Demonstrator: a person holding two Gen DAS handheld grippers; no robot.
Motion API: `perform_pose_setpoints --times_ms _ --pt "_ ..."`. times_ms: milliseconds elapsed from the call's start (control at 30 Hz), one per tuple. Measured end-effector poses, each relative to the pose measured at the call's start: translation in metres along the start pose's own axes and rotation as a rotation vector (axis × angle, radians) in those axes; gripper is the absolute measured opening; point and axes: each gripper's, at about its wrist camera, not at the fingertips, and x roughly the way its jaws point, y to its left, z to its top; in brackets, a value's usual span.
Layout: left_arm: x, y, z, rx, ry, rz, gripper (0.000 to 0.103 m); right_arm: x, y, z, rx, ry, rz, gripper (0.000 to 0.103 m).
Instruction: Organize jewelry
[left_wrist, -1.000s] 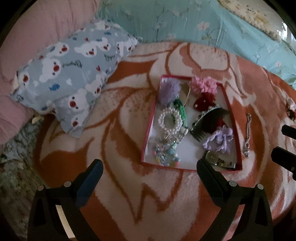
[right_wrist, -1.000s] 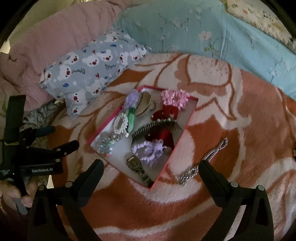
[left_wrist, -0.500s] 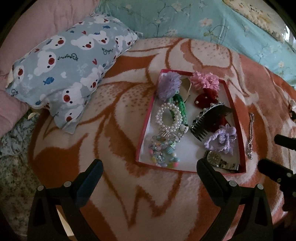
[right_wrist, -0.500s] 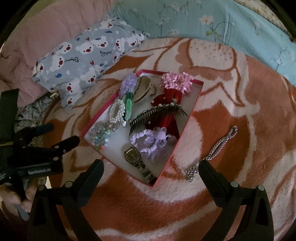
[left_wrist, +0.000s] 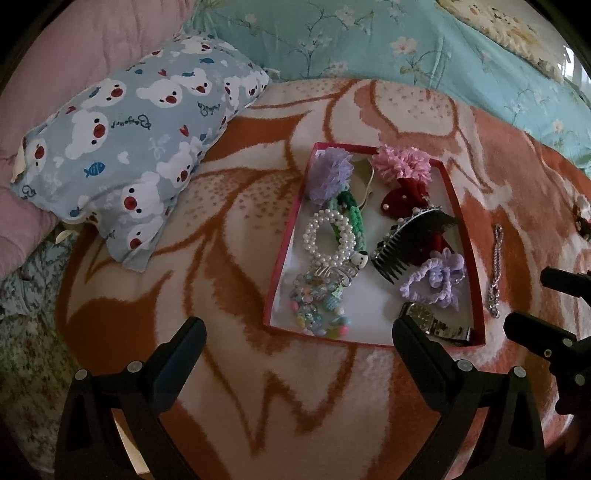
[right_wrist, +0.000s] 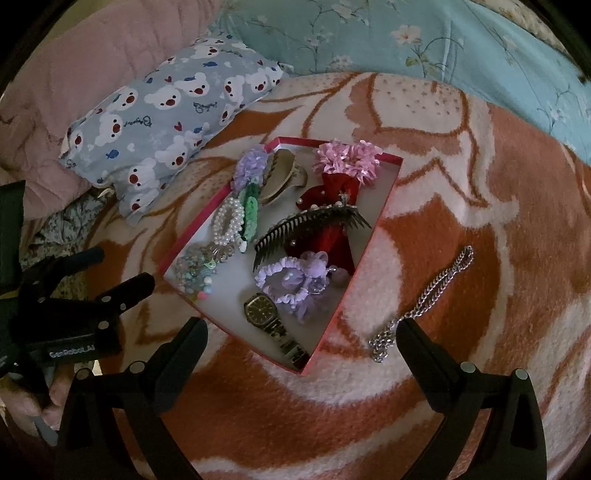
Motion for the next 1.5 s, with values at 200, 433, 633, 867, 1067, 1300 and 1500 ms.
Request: perform_pose_setpoints --times_ms 200,433,633,867,1067,1300,1500 --pt "-0.001 0.0 -0.001 0.001 0.002 -0.003 0.102 -0.002 -0.001 0.0 0.007 -0.007 0.001 0.103" --pt "-0.004 -0.001 -0.001 -0.002 -0.003 -0.004 0.102 -0.007 -0.001 0.001 0.013 -0.024 0.003 0.103" --pt "-0.005 0.0 -0.002 -0.006 -0.004 -0.002 0.102 -0.008 0.0 0.001 0.012 -0.029 0.004 0.103" --pt "-0.008 0.001 -0.002 -0.006 -0.011 -0.003 0.102 -0.01 0.004 0.001 0.008 -0.031 0.003 0.103" --pt "-0.008 0.002 -0.002 -0.006 -0.013 -0.003 0.102 -0.01 0.007 0.001 0.004 -0.036 0.0 0.103" --pt "-0.009 0.002 -0.002 -0.007 -0.015 -0.003 0.102 -0.01 0.008 0.001 0.004 -0.036 0.0 0.103" --pt "-0.009 0.002 -0.002 -0.007 -0.014 -0.004 0.102 -0.01 0.008 0.001 0.003 -0.035 0.0 0.103"
